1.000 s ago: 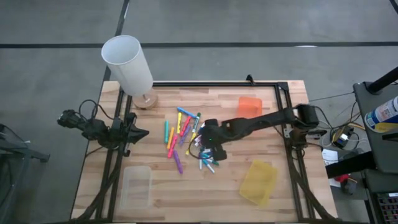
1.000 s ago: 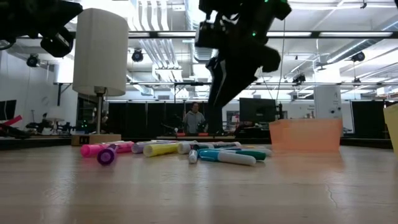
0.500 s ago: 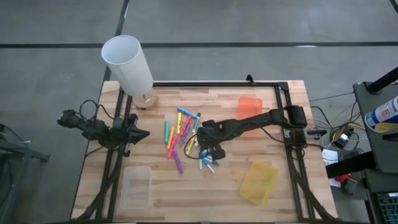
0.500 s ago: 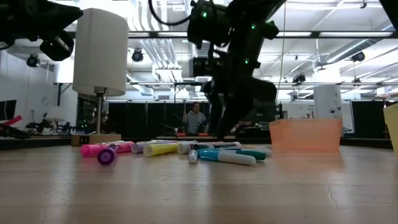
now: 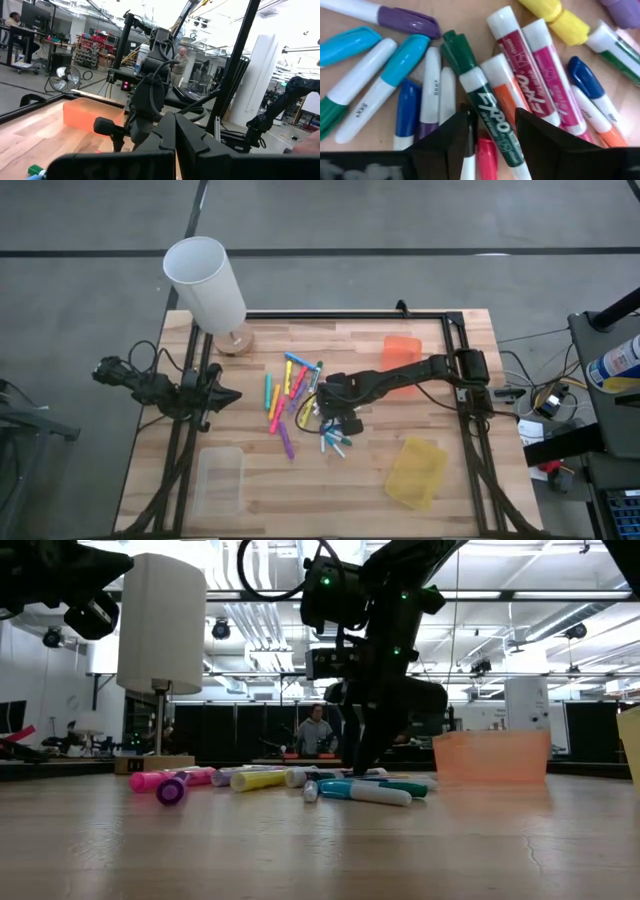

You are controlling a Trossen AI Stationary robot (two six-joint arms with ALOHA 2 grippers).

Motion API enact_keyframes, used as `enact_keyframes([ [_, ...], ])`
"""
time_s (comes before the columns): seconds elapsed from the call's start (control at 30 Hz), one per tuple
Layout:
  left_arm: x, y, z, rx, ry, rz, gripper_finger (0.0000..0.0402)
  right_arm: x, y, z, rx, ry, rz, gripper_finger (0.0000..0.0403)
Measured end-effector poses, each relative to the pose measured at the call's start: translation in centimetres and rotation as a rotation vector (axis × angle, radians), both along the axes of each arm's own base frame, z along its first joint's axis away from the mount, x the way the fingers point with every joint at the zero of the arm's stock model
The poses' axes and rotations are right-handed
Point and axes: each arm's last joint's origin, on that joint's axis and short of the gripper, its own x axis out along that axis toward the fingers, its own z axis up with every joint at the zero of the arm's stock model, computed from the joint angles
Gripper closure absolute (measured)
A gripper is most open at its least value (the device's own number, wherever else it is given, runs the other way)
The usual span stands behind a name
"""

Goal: Pick & Place Markers
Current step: Put the green eraser marker into the orange bin

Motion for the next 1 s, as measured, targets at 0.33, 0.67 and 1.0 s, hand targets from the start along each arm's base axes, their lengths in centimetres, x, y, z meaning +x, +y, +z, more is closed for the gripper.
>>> enact_keyframes([
  [0.33, 0.00, 0.00, 0.00, 0.000, 0.000, 0.000, 0.0402, -0.16, -0.12, -0.24, -0.004, 0.009, 0.014, 0.0284],
  [0.67, 0.01, 0.00, -0.07, 0.003, 0.007, 0.000, 0.0402, -0.14, -0.19, -0.59, -0.004, -0.010, 0.014, 0.0298],
  [1.0, 0.01, -0.01, -0.10, 0.004, 0.010, 0.000, 0.0402, -0.21, -0.44, -1.00, 0.004, -0.019, -0.015, 0.0315],
])
